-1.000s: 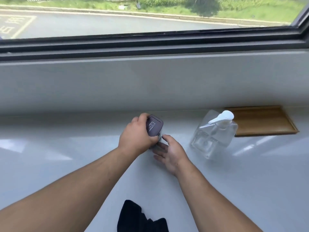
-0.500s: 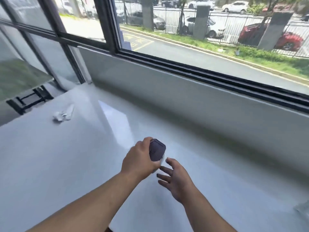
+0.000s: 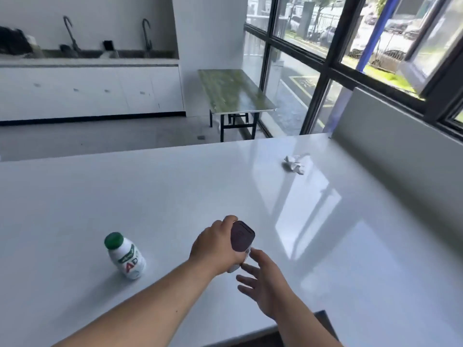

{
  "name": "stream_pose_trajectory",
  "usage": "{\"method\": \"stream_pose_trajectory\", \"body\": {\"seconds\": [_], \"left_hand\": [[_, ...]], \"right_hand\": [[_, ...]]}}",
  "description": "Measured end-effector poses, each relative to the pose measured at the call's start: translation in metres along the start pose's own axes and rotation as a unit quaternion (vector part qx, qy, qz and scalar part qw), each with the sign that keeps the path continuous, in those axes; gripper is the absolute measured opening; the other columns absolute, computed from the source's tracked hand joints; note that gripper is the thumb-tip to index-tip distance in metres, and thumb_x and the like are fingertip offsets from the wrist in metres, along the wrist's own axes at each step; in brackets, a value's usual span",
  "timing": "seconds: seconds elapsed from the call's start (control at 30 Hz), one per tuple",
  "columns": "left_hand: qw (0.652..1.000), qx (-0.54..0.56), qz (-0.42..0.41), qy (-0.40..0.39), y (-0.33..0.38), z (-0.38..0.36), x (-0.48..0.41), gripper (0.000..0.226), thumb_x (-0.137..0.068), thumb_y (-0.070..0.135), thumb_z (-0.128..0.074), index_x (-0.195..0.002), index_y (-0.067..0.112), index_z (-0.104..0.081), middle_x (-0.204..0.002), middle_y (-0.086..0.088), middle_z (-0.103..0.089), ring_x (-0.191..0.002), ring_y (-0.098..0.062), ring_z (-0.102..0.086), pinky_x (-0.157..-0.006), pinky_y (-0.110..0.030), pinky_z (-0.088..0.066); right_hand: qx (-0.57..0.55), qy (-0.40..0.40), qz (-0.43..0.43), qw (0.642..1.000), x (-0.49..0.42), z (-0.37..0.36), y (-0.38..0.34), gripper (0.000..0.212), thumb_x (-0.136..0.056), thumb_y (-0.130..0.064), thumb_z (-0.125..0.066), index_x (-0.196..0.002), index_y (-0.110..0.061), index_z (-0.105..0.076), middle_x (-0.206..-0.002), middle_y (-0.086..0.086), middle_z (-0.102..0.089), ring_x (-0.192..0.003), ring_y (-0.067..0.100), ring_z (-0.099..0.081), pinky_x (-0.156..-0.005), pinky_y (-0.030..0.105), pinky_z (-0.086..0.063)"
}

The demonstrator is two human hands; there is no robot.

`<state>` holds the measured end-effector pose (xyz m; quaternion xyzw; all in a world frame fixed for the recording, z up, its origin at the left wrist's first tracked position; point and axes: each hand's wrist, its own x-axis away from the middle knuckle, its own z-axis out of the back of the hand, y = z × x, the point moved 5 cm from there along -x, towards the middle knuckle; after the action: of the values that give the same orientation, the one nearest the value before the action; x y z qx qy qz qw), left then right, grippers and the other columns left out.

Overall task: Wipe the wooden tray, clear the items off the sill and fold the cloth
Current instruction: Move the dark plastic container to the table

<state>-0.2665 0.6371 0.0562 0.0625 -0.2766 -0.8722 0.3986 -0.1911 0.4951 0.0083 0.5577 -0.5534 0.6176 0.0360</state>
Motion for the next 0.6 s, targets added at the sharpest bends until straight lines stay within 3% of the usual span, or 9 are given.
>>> {"method": "stream_pose_trajectory", "body": {"seconds": [0.27,0.6], "left_hand": [[0.996,0.009,0.086,0.029,-0.142,0.052,0.005,0.085,-0.073,0.058,-0.077,-0.147,0.038,-0.039,-0.129,-0.001,-0.061,-0.113,-0.028,-0.064,-0.090,-0.039,-0.055],[0.992,-0.054,0.109,0.031,-0.178,0.031,-0.006,0.084,-0.081,0.051,-0.073,-0.152,0.031,-0.033,-0.130,-0.008,-0.055,-0.112,-0.031,-0.061,-0.086,-0.038,-0.048]], "right_hand": [[0.067,-0.040,-0.039,0.996,-0.048,-0.138,0.037,0.032,-0.091,-0.046,-0.068,-0.118,-0.028,-0.072,-0.131,0.009,-0.066,-0.114,0.035,-0.069,-0.090,0.045,-0.060],[0.075,-0.041,-0.055,0.995,-0.089,-0.166,0.058,0.041,-0.097,-0.049,-0.059,-0.129,-0.028,-0.072,-0.135,0.003,-0.069,-0.117,0.035,-0.069,-0.094,0.046,-0.059]]}}
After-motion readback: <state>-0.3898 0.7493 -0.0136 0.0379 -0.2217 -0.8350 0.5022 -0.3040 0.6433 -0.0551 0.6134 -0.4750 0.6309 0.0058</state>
